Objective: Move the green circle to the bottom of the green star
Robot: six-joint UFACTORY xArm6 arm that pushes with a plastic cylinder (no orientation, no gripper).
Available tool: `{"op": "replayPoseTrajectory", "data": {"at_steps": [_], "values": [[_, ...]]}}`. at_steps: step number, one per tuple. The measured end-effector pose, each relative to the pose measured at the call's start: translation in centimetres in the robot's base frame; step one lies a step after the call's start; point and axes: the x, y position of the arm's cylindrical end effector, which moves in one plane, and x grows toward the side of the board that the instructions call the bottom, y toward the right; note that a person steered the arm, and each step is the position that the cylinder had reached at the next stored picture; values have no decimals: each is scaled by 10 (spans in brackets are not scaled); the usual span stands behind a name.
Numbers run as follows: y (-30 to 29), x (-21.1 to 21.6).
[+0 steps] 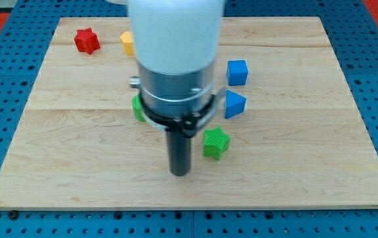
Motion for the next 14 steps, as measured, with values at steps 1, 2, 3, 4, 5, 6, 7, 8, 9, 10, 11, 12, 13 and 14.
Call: {"op": "replayPoseTrajectory", "data": {"at_steps": [1, 2, 3, 4, 5, 6, 7, 8, 9, 10, 11, 12, 13, 14], "values": [[-2, -19], [45, -31], [76, -31], [68, -31], [18, -65], [51, -132], [-3, -150], [-52, -137], [-64, -107], [-103, -90], [-115, -89], [-91, -64], [-62, -52], [-44, -37]]}}
